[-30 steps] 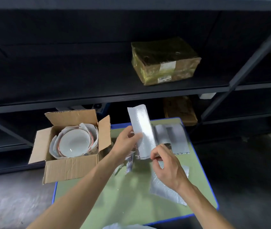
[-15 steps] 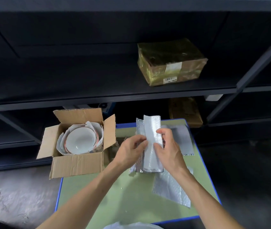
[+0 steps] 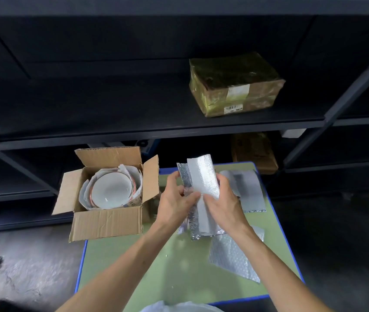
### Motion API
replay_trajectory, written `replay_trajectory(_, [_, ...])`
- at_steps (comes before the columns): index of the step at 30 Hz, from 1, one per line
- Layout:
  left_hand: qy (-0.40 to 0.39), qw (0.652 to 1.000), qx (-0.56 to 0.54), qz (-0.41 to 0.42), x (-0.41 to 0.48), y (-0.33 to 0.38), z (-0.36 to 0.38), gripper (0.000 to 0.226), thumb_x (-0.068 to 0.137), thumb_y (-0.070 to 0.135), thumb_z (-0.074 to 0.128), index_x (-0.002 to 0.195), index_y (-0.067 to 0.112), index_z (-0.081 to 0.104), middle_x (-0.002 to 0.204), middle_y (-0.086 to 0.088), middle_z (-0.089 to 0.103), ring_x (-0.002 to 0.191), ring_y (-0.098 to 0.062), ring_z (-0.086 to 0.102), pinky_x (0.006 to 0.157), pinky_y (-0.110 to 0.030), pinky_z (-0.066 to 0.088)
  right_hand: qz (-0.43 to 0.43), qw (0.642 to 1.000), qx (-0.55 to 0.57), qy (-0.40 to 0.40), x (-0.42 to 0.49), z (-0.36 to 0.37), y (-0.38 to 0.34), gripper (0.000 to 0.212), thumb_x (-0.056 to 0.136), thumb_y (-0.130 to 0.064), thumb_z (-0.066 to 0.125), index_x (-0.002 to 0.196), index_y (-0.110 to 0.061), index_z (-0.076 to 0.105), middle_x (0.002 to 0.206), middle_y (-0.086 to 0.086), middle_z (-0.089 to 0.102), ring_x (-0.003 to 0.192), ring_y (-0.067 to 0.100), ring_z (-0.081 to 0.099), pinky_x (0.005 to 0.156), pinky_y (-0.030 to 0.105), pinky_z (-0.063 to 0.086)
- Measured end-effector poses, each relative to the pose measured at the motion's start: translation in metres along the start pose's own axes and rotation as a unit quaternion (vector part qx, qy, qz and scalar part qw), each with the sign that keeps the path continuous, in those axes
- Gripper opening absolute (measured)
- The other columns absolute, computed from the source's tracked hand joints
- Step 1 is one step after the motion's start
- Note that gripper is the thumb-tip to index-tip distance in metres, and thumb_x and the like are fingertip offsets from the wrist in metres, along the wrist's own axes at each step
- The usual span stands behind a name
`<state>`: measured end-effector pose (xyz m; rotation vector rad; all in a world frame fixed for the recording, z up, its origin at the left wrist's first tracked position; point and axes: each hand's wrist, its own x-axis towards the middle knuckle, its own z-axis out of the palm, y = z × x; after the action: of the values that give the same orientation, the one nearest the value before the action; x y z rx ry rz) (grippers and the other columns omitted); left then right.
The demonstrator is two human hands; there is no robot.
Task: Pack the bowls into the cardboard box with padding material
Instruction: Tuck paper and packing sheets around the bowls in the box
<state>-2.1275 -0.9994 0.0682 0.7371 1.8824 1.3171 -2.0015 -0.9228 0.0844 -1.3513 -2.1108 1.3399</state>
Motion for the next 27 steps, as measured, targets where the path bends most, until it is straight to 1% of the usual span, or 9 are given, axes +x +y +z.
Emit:
replay_trajectory(3, [-0.017, 0.999, 0.045, 0.011, -0.003, 0.000, 0.002, 0.017, 0.078, 0.032, 0.067, 0.091, 0.021, 0.062, 0.082, 0.000, 0.072, 0.079, -0.027, 0.065, 0.078, -0.049, 0.056, -0.008, 0.995, -0.093, -0.024, -0.001, -0.001, -0.001, 0.049, 0.096, -0.007, 0.040, 0.141, -0.022, 0.031, 0.116, 0.010, 0.062, 0.084, 0.027, 0.056, 0.067, 0.036, 0.046])
replay_trajectory(6, [-0.011, 0.998, 0.063, 0.019, -0.008, 0.004, 0.009, 0.018, 0.084, 0.024, 0.068, 0.079, 0.011, 0.056, 0.066, 0.000, 0.059, 0.060, -0.017, 0.049, 0.061, -0.035, 0.044, -0.053, 0.988, -0.135, -0.042, -0.006, 0.006, -0.001, 0.047, 0.098, -0.005, 0.038, 0.143, -0.016, 0.030, 0.126, 0.016, 0.055, 0.102, 0.036, 0.057, 0.080, 0.044, 0.049])
replay_trajectory(9, [-0.006, 0.999, 0.047, 0.008, -0.005, 0.009, 0.009, 0.032, 0.086, 0.017, 0.061, 0.064, 0.017, 0.038, 0.053, 0.011, 0.037, 0.053, -0.012, 0.035, 0.052, -0.030, 0.037, -0.080, 0.983, -0.152, -0.060, -0.011, 0.011, -0.002, 0.056, 0.104, -0.024, 0.035, 0.157, -0.023, 0.014, 0.136, 0.010, 0.040, 0.113, 0.035, 0.055, 0.087, 0.044, 0.048])
replay_trajectory(12, [-0.008, 1.000, 0.022, -0.011, -0.002, 0.012, 0.005, 0.034, 0.091, 0.027, 0.053, 0.064, 0.017, 0.037, 0.056, 0.004, 0.040, 0.056, -0.017, 0.043, 0.061, -0.051, 0.055, -0.093, 0.981, -0.156, -0.074, -0.015, 0.013, 0.002, 0.060, 0.106, -0.044, 0.025, 0.159, -0.027, 0.003, 0.130, 0.002, 0.034, 0.107, 0.026, 0.057, 0.088, 0.046, 0.050])
replay_trajectory(15, [-0.037, 0.999, 0.004, -0.012, -0.005, 0.017, 0.004, 0.043, 0.099, 0.041, 0.052, 0.071, 0.009, 0.047, 0.059, 0.002, 0.049, 0.058, -0.015, 0.058, 0.068, -0.048, 0.061, -0.108, 0.985, -0.119, -0.056, -0.015, 0.008, 0.003, 0.053, 0.107, -0.033, 0.025, 0.159, -0.029, 0.014, 0.117, -0.003, 0.039, 0.096, 0.018, 0.058, 0.088, 0.039, 0.050])
replay_trajectory(17, [-0.052, 0.999, 0.013, 0.009, -0.007, 0.017, 0.004, 0.039, 0.098, 0.037, 0.057, 0.079, 0.004, 0.054, 0.062, 0.001, 0.051, 0.062, -0.016, 0.058, 0.067, -0.043, 0.062, -0.104, 0.989, -0.098, -0.039, -0.012, 0.004, 0.002, 0.053, 0.106, -0.022, 0.031, 0.158, -0.027, 0.023, 0.124, -0.006, 0.042, 0.109, 0.013, 0.056, 0.093, 0.030, 0.046])
replay_trajectory(20, [-0.053, 0.998, 0.032, 0.017, -0.006, 0.015, 0.002, 0.015, 0.097, 0.028, 0.060, 0.092, 0.014, 0.066, 0.075, -0.006, 0.068, 0.069, -0.027, 0.066, 0.069, -0.047, 0.060, -0.068, 0.997, -0.033, -0.023, -0.011, -0.001, 0.001, 0.055, 0.102, -0.023, 0.048, 0.154, -0.029, 0.032, 0.133, -0.013, 0.047, 0.120, 0.007, 0.051, 0.102, 0.025, 0.042])
replay_trajectory(24, [-0.030, 0.999, 0.022, 0.006, -0.009, 0.014, 0.000, 0.017, 0.093, 0.031, 0.062, 0.092, 0.014, 0.066, 0.084, -0.015, 0.070, 0.075, -0.037, 0.067, 0.067, -0.056, 0.058, -0.044, 0.998, 0.020, -0.051, -0.011, -0.007, -0.001, 0.026, 0.094, -0.043, 0.064, 0.118, -0.038, 0.060, 0.093, -0.013, 0.066, 0.081, 0.005, 0.060, 0.071, 0.014, 0.048])
replay_trajectory(27, [-0.024, 0.999, 0.031, 0.002, -0.010, 0.013, 0.000, 0.017, 0.093, 0.030, 0.063, 0.094, 0.014, 0.067, 0.084, -0.012, 0.070, 0.074, -0.033, 0.069, 0.065, -0.053, 0.058, -0.038, 0.998, 0.001, -0.050, -0.012, -0.005, -0.001, 0.017, 0.093, -0.044, 0.062, 0.105, -0.033, 0.058, 0.087, -0.011, 0.065, 0.077, 0.006, 0.060, 0.064, 0.018, 0.045])
